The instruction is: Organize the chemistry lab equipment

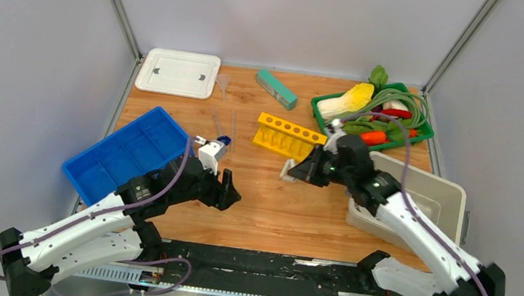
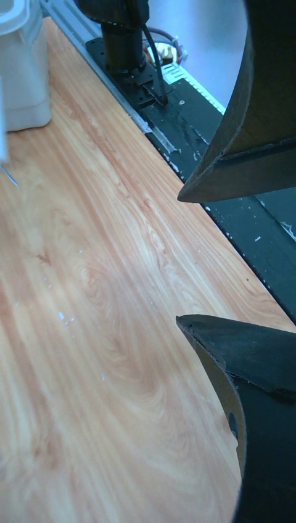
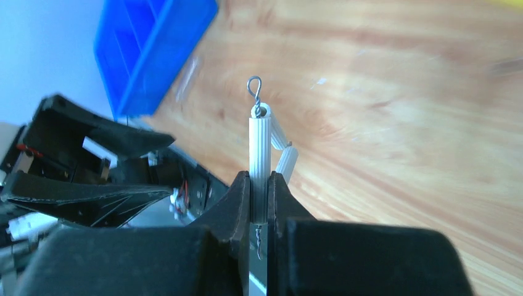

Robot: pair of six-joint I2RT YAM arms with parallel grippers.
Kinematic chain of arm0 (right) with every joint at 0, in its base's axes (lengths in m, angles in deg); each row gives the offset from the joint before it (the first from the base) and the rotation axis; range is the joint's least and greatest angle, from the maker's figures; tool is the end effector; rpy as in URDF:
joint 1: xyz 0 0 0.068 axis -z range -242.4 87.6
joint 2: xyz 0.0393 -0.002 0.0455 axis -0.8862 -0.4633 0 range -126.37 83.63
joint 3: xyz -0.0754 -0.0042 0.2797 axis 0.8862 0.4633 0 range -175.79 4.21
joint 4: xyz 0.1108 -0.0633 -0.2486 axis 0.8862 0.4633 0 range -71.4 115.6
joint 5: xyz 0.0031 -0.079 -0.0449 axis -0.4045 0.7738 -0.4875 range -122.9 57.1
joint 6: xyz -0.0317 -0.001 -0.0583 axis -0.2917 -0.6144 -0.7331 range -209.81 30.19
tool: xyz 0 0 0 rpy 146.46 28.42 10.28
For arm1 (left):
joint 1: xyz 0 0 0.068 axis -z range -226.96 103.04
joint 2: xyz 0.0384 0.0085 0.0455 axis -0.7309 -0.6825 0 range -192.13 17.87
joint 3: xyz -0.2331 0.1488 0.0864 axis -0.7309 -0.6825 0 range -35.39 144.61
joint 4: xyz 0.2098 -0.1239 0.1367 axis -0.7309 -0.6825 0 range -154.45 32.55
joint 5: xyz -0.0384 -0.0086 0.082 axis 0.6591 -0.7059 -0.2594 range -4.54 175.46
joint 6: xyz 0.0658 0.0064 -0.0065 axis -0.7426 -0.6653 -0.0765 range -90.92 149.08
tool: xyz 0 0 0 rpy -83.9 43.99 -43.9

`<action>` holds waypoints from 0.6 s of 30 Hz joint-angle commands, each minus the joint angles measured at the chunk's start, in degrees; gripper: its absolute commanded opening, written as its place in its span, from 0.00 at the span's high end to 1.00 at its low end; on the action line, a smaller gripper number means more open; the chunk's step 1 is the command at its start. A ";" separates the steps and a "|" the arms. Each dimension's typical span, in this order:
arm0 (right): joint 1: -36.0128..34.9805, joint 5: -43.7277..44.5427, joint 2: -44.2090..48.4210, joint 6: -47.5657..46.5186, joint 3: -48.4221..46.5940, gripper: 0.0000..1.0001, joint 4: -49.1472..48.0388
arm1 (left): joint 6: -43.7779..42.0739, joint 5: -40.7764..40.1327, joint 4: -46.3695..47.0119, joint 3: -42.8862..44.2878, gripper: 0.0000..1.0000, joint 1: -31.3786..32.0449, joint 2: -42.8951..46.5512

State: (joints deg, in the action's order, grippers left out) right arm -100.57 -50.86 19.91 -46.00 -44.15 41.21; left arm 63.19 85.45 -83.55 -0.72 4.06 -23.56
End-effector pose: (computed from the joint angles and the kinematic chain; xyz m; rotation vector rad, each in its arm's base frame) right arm 0.1972 0.1759 0.2774 -0.0679 2.4420 1.0703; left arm 0.1161 -0.1436 0.2595 0.3339 2.2479 -0.8370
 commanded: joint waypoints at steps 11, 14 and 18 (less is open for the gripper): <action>13.91 47.55 24.79 -4.80 -7.80 1.00 33.36 | -15.91 -22.30 -24.33 17.17 0.26 0.30 2.85; 15.31 49.95 23.65 -2.86 -5.79 1.00 35.13 | -18.19 -25.99 -26.01 17.62 0.26 0.30 2.84; 18.30 48.89 21.98 -1.01 -2.80 1.00 35.13 | -17.85 -28.91 -25.84 16.04 0.26 0.30 4.07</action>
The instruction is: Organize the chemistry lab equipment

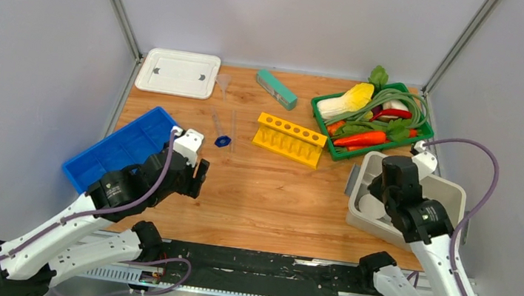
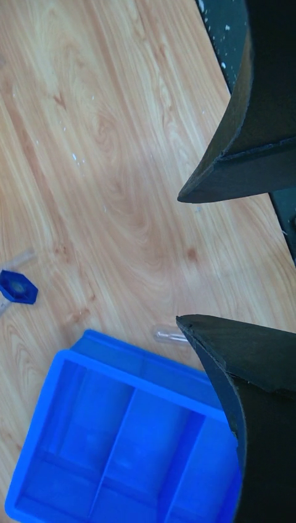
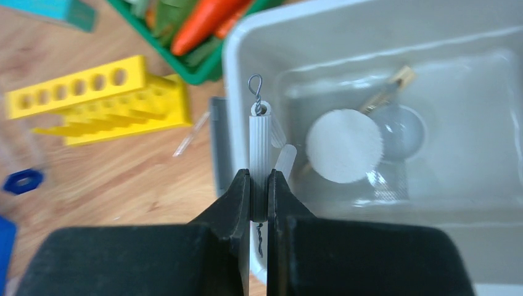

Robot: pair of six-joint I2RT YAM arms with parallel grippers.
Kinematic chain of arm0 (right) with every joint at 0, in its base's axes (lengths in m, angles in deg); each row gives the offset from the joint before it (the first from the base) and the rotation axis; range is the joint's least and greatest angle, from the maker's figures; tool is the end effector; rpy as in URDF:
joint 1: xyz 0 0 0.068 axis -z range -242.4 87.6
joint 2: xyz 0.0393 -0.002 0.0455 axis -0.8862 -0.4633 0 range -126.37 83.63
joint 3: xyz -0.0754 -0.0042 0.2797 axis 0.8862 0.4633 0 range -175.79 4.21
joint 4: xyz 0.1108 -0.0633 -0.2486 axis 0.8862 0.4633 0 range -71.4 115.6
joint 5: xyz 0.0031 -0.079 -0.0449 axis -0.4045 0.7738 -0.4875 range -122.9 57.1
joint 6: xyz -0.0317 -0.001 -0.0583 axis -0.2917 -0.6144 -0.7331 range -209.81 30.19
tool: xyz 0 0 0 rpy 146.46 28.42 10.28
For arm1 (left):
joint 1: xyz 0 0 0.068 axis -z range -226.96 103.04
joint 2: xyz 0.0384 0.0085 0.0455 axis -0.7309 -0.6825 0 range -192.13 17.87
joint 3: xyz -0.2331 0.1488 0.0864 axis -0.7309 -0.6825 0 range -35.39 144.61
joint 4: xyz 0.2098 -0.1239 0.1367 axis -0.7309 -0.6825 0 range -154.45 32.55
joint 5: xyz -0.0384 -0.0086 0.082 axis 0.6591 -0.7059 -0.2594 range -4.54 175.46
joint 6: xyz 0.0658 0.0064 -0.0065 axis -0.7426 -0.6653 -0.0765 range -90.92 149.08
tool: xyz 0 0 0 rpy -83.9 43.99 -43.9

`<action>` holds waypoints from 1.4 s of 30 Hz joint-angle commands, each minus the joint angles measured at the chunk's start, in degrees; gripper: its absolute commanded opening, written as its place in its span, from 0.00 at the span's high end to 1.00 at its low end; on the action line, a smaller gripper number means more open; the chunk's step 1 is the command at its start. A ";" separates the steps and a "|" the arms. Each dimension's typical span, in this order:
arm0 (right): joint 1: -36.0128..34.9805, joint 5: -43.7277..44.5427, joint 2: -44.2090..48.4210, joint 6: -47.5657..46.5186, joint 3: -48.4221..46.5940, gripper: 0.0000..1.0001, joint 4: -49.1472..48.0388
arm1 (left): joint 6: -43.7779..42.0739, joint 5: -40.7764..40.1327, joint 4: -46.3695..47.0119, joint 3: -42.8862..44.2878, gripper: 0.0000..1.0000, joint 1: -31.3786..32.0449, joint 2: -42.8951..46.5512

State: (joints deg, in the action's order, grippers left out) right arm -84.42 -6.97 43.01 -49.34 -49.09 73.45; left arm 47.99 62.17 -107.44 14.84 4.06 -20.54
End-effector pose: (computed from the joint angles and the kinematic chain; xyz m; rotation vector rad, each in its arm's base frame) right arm 0.1391 0.0316 0.3318 0.5765 2.1438 0.0733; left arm 0.1053 -0.0972 0.3255 0.3919 2.1490 -0.2382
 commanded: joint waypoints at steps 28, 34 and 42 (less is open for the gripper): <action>3.13 -33.82 3.44 -14.36 2.93 0.00 -11.87 | 2.44 -9.51 -0.37 11.53 0.10 -3.55 -9.64; 1.72 -39.55 8.18 -12.61 5.92 0.00 -15.65 | 6.30 3.76 2.09 20.58 0.18 -16.12 -25.37; 1.63 -41.05 11.00 -13.83 5.66 0.00 -15.21 | 9.90 7.37 -0.10 36.41 0.33 -24.30 -48.14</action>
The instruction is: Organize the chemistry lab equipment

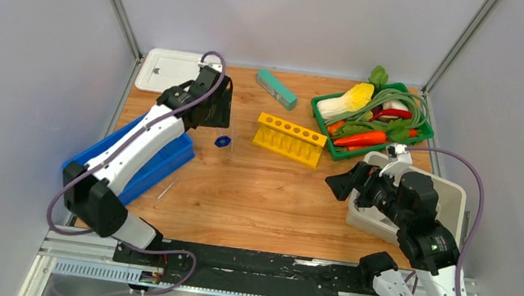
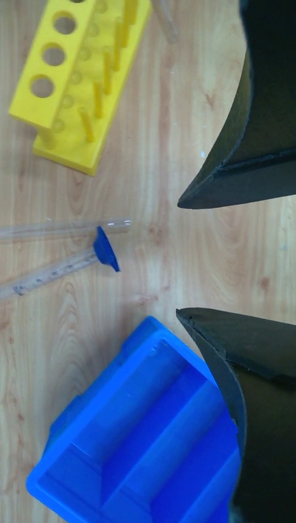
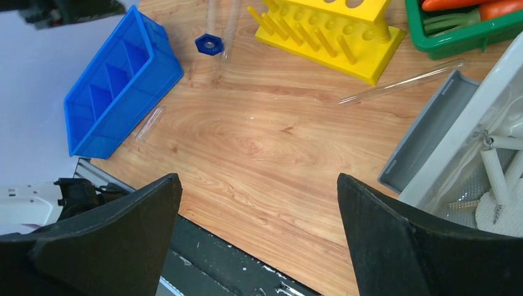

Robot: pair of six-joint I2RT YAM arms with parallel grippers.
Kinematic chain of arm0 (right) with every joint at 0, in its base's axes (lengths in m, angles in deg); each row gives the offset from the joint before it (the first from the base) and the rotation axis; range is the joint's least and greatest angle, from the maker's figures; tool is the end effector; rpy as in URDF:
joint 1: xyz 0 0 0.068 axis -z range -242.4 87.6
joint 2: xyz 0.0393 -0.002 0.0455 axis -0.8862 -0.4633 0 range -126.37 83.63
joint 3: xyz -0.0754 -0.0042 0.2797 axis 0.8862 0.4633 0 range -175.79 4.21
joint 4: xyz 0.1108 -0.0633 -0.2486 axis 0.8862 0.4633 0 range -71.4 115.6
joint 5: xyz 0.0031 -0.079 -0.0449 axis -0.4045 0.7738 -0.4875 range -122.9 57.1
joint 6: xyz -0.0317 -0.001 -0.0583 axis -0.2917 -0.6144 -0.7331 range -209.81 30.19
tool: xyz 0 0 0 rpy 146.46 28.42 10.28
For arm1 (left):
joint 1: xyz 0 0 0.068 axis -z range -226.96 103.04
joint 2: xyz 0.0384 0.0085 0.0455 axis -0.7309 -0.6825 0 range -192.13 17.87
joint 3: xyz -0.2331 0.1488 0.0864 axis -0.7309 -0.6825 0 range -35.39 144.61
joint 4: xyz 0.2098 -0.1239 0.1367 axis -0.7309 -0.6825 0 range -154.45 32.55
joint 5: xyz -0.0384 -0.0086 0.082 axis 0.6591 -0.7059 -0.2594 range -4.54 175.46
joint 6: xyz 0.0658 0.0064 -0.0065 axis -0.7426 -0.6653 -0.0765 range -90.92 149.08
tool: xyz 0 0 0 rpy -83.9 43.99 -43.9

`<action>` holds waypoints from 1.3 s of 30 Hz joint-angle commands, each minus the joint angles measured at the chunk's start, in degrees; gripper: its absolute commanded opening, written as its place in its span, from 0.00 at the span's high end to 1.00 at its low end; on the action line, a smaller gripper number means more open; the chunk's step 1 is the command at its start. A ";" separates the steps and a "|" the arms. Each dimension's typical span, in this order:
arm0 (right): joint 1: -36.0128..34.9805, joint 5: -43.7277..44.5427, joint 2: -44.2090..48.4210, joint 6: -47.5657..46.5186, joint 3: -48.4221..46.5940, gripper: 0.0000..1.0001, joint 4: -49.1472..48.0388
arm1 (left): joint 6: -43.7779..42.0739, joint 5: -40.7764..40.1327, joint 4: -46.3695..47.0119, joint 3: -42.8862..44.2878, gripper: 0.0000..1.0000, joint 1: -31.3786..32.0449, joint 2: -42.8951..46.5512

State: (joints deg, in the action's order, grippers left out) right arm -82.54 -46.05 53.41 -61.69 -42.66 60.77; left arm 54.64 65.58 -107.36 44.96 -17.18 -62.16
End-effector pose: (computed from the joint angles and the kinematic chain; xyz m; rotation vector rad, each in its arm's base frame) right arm 0.1138 0.0547 0.3343 -0.0062 2.0886 0.7563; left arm 0.2823 -0.1410 0.3581 -0.0655 2.3685 -0.0372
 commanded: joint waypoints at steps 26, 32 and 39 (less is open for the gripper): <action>-0.25 -1.09 3.15 -2.02 0.99 0.00 -0.16 | 6.61 9.86 1.57 21.07 0.45 -12.29 -39.41; -0.34 -0.92 2.09 -2.02 0.99 0.00 -0.51 | 6.96 10.12 1.57 21.42 0.46 -12.38 -41.78; -0.25 -0.39 2.00 -2.37 1.17 0.00 -0.42 | 6.87 10.38 1.48 21.16 0.50 -12.90 -43.37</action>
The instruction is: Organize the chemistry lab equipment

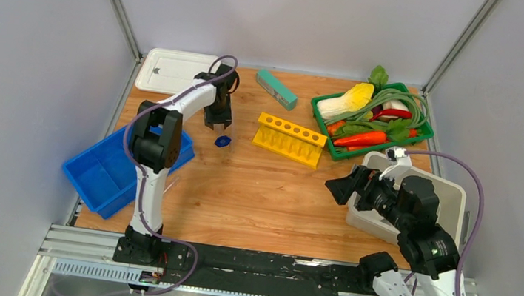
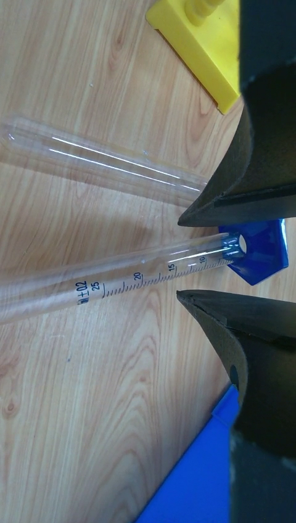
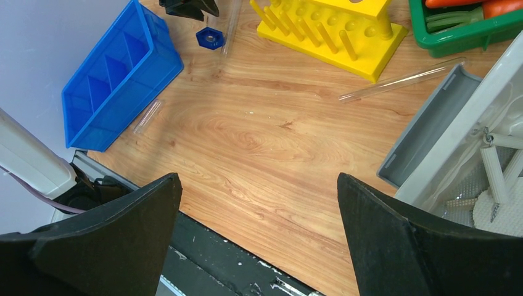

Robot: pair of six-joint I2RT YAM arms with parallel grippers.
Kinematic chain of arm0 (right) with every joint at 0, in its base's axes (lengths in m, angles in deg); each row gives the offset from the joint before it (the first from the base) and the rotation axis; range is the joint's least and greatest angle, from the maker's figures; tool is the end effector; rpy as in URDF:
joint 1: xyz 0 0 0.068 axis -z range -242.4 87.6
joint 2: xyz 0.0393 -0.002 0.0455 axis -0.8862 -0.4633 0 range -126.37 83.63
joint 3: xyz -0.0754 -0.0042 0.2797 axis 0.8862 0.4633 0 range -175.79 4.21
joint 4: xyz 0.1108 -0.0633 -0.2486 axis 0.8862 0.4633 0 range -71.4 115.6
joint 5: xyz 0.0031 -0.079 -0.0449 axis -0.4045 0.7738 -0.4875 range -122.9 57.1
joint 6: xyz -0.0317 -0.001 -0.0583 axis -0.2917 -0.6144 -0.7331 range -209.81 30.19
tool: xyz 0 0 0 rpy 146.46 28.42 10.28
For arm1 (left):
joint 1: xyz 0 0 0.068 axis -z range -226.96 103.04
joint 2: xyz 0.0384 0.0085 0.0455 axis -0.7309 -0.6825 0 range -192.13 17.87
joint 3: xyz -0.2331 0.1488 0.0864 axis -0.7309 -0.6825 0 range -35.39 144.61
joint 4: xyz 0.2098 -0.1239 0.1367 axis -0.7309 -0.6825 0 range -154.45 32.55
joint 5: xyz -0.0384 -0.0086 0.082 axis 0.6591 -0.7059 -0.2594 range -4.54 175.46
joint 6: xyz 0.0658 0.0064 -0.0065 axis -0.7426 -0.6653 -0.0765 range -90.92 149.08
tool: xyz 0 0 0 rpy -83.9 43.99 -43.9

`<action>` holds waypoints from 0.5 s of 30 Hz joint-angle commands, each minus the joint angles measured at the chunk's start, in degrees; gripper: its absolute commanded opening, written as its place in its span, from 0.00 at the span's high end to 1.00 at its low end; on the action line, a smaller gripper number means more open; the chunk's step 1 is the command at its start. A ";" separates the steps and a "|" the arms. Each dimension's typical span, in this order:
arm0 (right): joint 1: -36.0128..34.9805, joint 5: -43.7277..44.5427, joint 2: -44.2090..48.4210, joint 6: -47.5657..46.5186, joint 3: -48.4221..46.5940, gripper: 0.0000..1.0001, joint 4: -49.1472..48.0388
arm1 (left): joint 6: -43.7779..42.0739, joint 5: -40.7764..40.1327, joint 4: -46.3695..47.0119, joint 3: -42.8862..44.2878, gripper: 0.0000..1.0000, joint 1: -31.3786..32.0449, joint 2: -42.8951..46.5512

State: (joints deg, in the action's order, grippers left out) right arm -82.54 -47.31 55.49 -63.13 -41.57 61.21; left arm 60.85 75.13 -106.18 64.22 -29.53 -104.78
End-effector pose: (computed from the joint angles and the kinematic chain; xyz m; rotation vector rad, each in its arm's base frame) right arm 0.1068 0.0533 0.3307 -0.0486 2.0771 0.7648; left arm 0.4585 -0.1342 0.1828 -0.3869 2.7514 0.0427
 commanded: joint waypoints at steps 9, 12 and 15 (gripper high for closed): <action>-0.34 1.23 -0.25 -1.10 -0.28 0.00 -0.95 | 0.57 2.68 0.92 1.46 0.53 -0.73 -2.15; -0.34 1.32 -0.25 -0.84 -0.19 0.00 -1.12 | 0.49 2.94 0.83 1.29 0.55 -0.64 -2.77; -0.34 1.32 -0.34 -0.84 -0.19 0.00 -1.13 | 0.57 3.21 0.83 0.93 0.60 -0.64 -2.60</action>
State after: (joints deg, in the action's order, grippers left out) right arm -82.58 -46.59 55.47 -63.18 -41.57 61.21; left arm 60.93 77.47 -105.96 64.22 -29.86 -106.88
